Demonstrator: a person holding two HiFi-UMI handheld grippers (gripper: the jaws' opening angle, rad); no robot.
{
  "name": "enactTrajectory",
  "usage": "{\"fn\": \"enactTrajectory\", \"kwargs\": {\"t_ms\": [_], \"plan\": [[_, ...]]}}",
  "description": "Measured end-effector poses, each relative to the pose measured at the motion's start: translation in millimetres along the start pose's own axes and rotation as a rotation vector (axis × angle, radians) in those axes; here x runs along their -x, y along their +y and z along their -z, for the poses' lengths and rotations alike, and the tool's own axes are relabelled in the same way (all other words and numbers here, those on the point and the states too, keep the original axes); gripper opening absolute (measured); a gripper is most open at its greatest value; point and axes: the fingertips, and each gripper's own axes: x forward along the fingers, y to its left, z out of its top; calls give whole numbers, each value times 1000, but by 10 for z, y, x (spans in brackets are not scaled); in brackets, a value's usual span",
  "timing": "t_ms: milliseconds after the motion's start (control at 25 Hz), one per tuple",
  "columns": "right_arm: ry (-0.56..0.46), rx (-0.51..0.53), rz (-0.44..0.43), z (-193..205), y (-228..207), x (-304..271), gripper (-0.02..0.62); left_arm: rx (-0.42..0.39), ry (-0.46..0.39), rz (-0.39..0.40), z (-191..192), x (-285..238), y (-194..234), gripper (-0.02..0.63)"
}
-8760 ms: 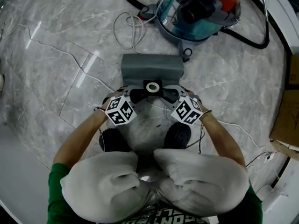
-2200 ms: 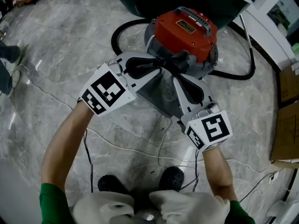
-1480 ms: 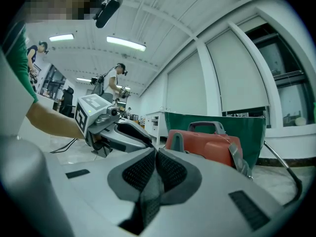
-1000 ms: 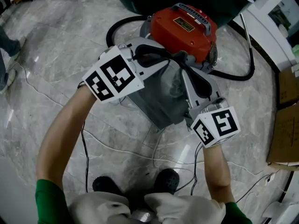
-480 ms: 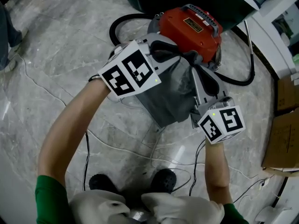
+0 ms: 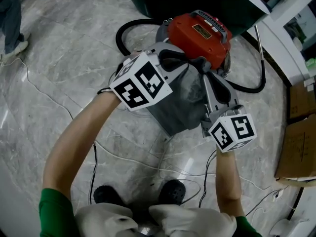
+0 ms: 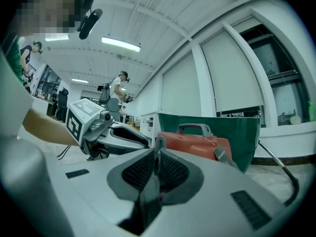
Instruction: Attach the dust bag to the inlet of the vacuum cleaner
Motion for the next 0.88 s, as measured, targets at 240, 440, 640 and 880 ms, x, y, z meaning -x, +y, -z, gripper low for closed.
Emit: {"fn": "enactTrajectory", "kwargs": {"t_ms": [240, 440, 640, 880], "plan": [[-1, 34, 37, -84, -9, 94, 34, 9, -3, -24, -57, 100, 26, 66], [-7, 55, 47, -181, 29, 187, 34, 10, -27, -45, -198, 253, 51, 63], [-21, 82, 37, -291, 174, 338, 34, 10, -61, -57, -374, 435, -12, 47], [-21, 121, 52, -382, 286, 479, 31, 66, -102, -22, -488, 501, -247, 12]]}}
